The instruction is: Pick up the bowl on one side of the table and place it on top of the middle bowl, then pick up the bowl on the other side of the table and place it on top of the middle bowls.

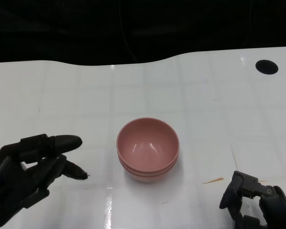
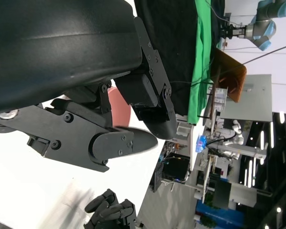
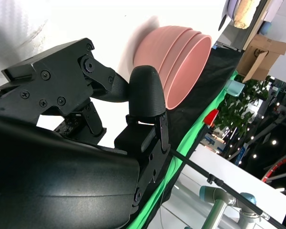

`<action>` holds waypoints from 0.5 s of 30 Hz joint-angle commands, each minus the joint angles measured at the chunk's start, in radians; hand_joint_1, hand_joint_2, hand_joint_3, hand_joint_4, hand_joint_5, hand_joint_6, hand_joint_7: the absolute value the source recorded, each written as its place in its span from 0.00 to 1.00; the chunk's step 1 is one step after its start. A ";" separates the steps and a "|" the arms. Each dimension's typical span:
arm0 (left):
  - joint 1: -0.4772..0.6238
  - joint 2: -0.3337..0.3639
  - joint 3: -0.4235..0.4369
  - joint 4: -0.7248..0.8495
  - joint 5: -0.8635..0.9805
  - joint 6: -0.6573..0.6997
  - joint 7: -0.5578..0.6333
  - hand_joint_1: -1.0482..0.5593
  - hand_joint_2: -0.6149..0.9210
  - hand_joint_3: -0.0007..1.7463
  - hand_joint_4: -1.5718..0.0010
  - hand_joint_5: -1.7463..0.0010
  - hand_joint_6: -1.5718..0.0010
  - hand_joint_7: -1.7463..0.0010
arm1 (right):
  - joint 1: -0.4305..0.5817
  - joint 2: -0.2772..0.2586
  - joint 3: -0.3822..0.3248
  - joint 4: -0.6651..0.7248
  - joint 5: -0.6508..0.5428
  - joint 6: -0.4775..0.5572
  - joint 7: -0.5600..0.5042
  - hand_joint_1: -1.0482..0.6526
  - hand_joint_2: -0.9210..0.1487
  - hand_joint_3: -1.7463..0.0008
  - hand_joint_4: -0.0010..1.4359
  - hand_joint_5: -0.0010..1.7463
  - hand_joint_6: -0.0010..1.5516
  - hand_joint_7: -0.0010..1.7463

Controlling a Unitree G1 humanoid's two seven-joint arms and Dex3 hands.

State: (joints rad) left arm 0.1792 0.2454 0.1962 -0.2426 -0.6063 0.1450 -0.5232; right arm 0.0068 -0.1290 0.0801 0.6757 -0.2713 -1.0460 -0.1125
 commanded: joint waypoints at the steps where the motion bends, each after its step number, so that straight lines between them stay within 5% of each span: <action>1: 0.031 -0.015 0.023 0.021 0.003 -0.035 -0.011 0.58 0.77 0.57 0.57 0.12 0.29 0.83 | 0.016 -0.014 -0.013 -0.015 0.005 0.001 -0.008 0.50 0.28 0.39 0.61 1.00 0.47 0.90; 5: 0.055 -0.028 0.024 0.032 0.039 -0.061 0.003 0.63 0.73 0.69 0.56 0.04 0.45 0.37 | 0.013 -0.013 -0.012 -0.008 0.007 -0.001 -0.009 0.50 0.27 0.39 0.61 1.00 0.47 0.90; 15: 0.116 -0.097 0.023 0.047 0.083 -0.109 0.033 0.69 0.79 0.74 0.45 0.00 0.49 0.09 | 0.010 -0.012 -0.009 0.005 0.013 -0.011 -0.004 0.50 0.28 0.40 0.60 1.00 0.47 0.90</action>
State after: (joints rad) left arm 0.2839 0.1492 0.2114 -0.2051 -0.5262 0.0481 -0.5009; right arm 0.0120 -0.1290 0.0806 0.6783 -0.2742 -1.0463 -0.1161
